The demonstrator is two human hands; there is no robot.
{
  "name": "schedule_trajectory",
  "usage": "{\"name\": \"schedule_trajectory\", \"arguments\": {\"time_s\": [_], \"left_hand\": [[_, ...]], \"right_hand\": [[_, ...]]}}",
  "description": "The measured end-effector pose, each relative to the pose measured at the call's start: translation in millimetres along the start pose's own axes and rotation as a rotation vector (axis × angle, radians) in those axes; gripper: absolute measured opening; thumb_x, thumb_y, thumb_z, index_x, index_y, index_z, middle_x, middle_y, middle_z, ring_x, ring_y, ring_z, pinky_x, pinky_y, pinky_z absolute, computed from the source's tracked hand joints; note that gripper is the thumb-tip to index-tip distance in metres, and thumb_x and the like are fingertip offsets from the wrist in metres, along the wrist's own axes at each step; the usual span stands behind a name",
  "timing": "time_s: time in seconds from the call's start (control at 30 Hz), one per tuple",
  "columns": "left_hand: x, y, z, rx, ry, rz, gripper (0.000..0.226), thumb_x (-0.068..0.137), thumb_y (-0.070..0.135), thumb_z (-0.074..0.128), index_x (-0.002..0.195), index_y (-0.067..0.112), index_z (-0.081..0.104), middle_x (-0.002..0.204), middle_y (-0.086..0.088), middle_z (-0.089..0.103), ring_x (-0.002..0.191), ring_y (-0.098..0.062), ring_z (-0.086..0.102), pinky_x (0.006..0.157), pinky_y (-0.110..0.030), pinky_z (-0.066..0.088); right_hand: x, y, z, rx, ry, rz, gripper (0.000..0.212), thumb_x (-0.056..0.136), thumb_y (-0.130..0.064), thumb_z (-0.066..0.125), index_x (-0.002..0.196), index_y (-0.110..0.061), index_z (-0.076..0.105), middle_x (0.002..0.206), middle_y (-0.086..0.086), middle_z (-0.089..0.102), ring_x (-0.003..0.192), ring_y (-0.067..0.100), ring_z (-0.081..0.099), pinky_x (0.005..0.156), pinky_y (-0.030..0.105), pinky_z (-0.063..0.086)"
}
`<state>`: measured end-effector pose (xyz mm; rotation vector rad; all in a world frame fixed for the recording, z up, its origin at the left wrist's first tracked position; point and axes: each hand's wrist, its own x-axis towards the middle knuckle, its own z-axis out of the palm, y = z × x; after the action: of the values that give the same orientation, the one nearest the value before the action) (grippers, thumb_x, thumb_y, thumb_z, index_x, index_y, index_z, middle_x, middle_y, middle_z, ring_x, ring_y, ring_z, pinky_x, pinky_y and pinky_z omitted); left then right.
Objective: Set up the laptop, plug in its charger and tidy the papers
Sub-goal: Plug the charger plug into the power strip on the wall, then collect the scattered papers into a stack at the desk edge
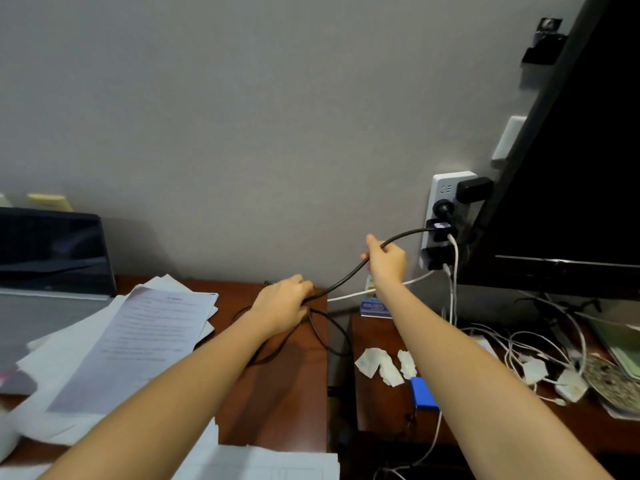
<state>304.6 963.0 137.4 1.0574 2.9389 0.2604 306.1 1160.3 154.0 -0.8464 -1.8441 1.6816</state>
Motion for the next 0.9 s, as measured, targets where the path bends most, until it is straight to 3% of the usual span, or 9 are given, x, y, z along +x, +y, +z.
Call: {"name": "schedule_trajectory", "arguments": {"time_s": [0.07,0.13,0.27,0.37,0.47,0.53,0.6,0.77,0.9], "left_hand": [[-14.0,-8.1,8.1,-0.055,-0.059,-0.018,0.041,0.086,0.026,0.058,0.123,0.016,0.046,0.123,-0.009,0.047,0.108,-0.035,0.055,0.08,-0.045,0.049],[-33.4,-22.5,22.0,-0.093,-0.096,-0.065,0.05,0.085,0.028,0.06,0.13,0.019,0.04,0.127,-0.008,0.044,0.11,-0.035,0.056,0.082,-0.045,0.049],[-87.7,-62.1,58.8,-0.204,-0.213,-0.244,0.054,0.084,0.028,0.062,0.132,0.022,0.037,0.13,-0.005,0.042,0.108,-0.032,0.058,0.088,-0.045,0.051],[-133.4,-95.3,81.4,-0.256,-0.324,-0.361,0.049,0.083,0.024,0.061,0.128,0.019,0.041,0.128,-0.008,0.043,0.109,-0.03,0.057,0.093,-0.043,0.049],[-177.1,-124.5,99.5,-0.259,-0.383,-0.463,0.057,0.081,0.023,0.061,0.131,0.017,0.036,0.129,-0.011,0.042,0.114,-0.031,0.053,0.096,-0.045,0.047],[-202.5,-137.1,109.3,-0.249,-0.423,-0.51,0.073,0.079,0.026,0.064,0.141,0.02,0.025,0.135,-0.01,0.039,0.121,-0.031,0.047,0.099,-0.047,0.045],[-223.4,-144.9,117.4,-0.204,-0.474,-0.487,0.084,0.078,0.034,0.066,0.145,0.023,0.018,0.14,-0.006,0.034,0.128,-0.029,0.039,0.101,-0.049,0.042],[-250.0,-153.2,132.1,-0.085,-0.513,-0.331,0.082,0.07,0.046,0.067,0.139,0.025,0.026,0.141,-0.001,0.029,0.131,-0.025,0.029,0.1,-0.048,0.036],[-255.6,-156.8,139.0,-0.069,-0.454,-0.281,0.084,0.069,0.047,0.067,0.139,0.024,0.026,0.141,-0.001,0.028,0.13,-0.026,0.028,0.098,-0.045,0.039]], "right_hand": [[-28.3,14.7,14.0,-0.003,-0.003,0.005,0.026,0.089,-0.035,0.061,0.072,-0.015,0.061,0.072,0.007,0.068,0.066,0.015,0.062,0.078,0.037,0.05],[-54.8,30.0,23.2,-0.039,0.026,-0.001,0.03,0.089,-0.04,0.061,0.073,-0.015,0.062,0.071,0.004,0.066,0.072,0.019,0.063,0.074,0.034,0.047],[-104.2,58.6,35.3,-0.225,0.049,0.03,0.042,0.088,-0.054,0.055,0.087,-0.015,0.07,0.081,0.007,0.065,0.081,0.025,0.057,0.071,0.03,0.038],[-137.3,77.7,48.5,-0.332,-0.011,-0.006,0.044,0.088,-0.053,0.055,0.096,-0.012,0.07,0.087,0.005,0.068,0.092,0.027,0.063,0.073,0.028,0.037],[-164.3,94.6,60.4,-0.428,-0.059,-0.02,0.048,0.091,-0.045,0.056,0.123,-0.009,0.057,0.102,0.006,0.065,0.108,0.029,0.059,0.082,0.032,0.04],[-178.8,107.0,63.6,-0.514,-0.072,0.033,0.064,0.093,-0.042,0.054,0.144,-0.01,0.035,0.128,0.011,0.058,0.123,0.032,0.051,0.097,0.042,0.041],[-194.6,121.2,62.4,-0.643,-0.114,0.1,0.074,0.093,-0.043,0.052,0.152,-0.016,0.016,0.147,0.01,0.044,0.136,0.032,0.037,0.107,0.051,0.033],[-238.7,157.8,45.5,-0.89,-0.162,0.323,0.078,0.092,-0.045,0.052,0.153,-0.018,0.011,0.155,0.008,0.029,0.142,0.032,0.023,0.108,0.061,0.026],[-263.8,183.0,21.2,-0.911,-0.022,0.612,0.082,0.091,-0.05,0.05,0.152,-0.015,0.007,0.157,0.015,0.02,0.142,0.039,0.019,0.111,0.061,0.022]]}}
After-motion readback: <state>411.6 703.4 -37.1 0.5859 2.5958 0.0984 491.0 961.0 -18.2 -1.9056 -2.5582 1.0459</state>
